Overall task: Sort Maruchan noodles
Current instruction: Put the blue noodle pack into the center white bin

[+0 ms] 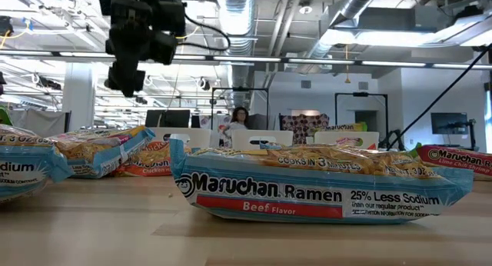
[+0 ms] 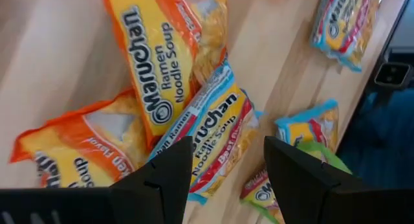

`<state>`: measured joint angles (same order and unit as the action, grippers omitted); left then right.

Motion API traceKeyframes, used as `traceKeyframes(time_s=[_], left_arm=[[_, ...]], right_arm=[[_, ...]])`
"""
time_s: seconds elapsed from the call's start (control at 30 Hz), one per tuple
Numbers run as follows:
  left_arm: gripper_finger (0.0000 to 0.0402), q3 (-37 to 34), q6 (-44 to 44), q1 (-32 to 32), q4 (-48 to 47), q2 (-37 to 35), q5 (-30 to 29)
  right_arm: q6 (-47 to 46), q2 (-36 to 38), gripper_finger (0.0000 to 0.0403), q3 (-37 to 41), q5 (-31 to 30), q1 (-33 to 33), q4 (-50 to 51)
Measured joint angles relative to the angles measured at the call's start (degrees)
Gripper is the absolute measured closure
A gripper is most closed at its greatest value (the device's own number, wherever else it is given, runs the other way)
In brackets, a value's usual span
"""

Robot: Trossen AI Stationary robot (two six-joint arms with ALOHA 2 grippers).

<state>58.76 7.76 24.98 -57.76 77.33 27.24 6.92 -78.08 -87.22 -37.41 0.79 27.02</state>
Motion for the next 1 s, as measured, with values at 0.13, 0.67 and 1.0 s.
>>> traceKeyframes(time_s=[0.13,0.67,1.0], left_arm=[[0.0223,0.0,-1.4,-0.2,-0.2,3.6,0.0],[0.0223,0.0,-7.5,-0.5,-1.7,10.2,-2.5],[0.0223,0.0,-10.2,-3.2,-1.7,14.0,-2.2]], right_arm=[[0.0,0.0,0.0264,0.0,0.0,0.0,0.6],[-1.5,0.0,0.0264,0.0,0.1,-0.1,2.0],[-2.4,0.0,0.0264,0.0,0.0,-0.1,2.7]])
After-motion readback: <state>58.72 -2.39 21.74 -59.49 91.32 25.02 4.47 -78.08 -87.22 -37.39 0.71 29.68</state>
